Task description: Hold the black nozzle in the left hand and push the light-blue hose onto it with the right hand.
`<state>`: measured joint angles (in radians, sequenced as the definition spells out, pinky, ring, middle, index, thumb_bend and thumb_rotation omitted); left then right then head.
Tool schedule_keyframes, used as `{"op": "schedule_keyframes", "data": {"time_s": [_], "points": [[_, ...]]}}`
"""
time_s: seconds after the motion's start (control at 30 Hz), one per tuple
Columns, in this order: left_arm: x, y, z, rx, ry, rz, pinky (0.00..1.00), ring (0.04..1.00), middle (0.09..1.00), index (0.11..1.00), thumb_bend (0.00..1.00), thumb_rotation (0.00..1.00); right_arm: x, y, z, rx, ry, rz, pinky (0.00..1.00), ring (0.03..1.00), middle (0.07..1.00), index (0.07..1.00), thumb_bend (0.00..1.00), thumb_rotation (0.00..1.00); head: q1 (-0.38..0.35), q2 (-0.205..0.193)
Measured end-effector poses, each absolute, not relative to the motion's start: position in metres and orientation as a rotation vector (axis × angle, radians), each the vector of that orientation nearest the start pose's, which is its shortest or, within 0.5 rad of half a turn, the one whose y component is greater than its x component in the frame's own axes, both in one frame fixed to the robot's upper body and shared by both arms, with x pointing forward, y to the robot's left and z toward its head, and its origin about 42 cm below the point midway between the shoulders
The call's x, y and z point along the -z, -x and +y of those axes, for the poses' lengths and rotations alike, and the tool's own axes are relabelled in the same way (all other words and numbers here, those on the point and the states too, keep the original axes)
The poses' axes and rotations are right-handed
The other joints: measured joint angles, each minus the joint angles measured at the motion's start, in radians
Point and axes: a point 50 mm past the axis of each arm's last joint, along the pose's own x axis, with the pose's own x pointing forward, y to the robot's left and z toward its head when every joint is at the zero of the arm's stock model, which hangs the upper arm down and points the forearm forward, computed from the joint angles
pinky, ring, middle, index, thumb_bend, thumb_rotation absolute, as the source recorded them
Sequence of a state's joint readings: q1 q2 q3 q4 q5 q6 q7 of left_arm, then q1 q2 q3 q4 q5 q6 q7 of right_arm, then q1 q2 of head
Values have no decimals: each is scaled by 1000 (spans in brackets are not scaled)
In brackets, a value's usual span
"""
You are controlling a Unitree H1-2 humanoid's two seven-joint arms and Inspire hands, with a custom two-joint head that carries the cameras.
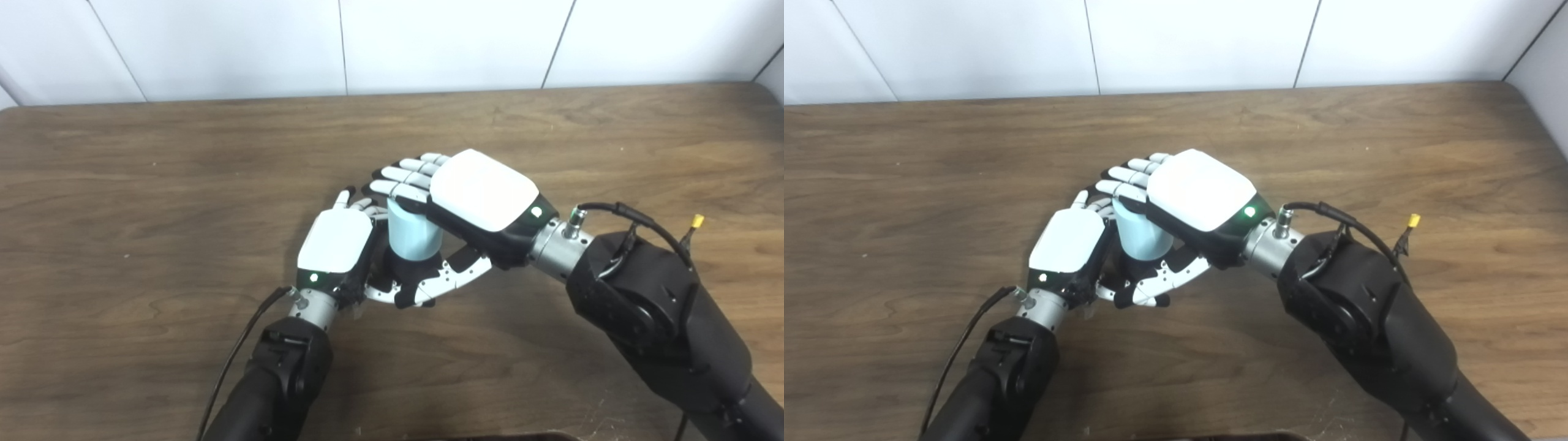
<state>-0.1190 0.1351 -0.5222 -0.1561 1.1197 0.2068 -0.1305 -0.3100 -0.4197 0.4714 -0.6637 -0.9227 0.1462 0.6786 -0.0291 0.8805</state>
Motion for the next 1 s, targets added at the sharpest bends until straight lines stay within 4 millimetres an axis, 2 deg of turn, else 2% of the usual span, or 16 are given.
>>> {"op": "schedule_keyframes", "data": {"time_s": [0.4, 0.57, 0.7, 1.0], "points": [[-145, -282, 111, 357, -1261, -258, 1000, 862, 756, 483, 524, 53, -281, -269, -168, -669, 1366, -533, 904, 913, 913, 919, 609, 827, 2, 0], [-145, -282, 110, 355, -1264, -263, 1000, 858, 754, 484, 523, 52, -290, -269, -173, -673, 1335, -515, 852, 893, 891, 898, 607, 784, 2, -2], [-145, -282, 110, 356, -1264, -265, 1000, 869, 757, 483, 524, 53, -297, -271, -174, -693, 1325, -499, 883, 910, 902, 920, 596, 852, 2, -3], [-145, -281, 110, 348, -1251, -269, 1000, 864, 749, 484, 524, 53, -310, -278, -179, -692, 1326, -457, 881, 913, 921, 925, 597, 883, 3, -3]]}}
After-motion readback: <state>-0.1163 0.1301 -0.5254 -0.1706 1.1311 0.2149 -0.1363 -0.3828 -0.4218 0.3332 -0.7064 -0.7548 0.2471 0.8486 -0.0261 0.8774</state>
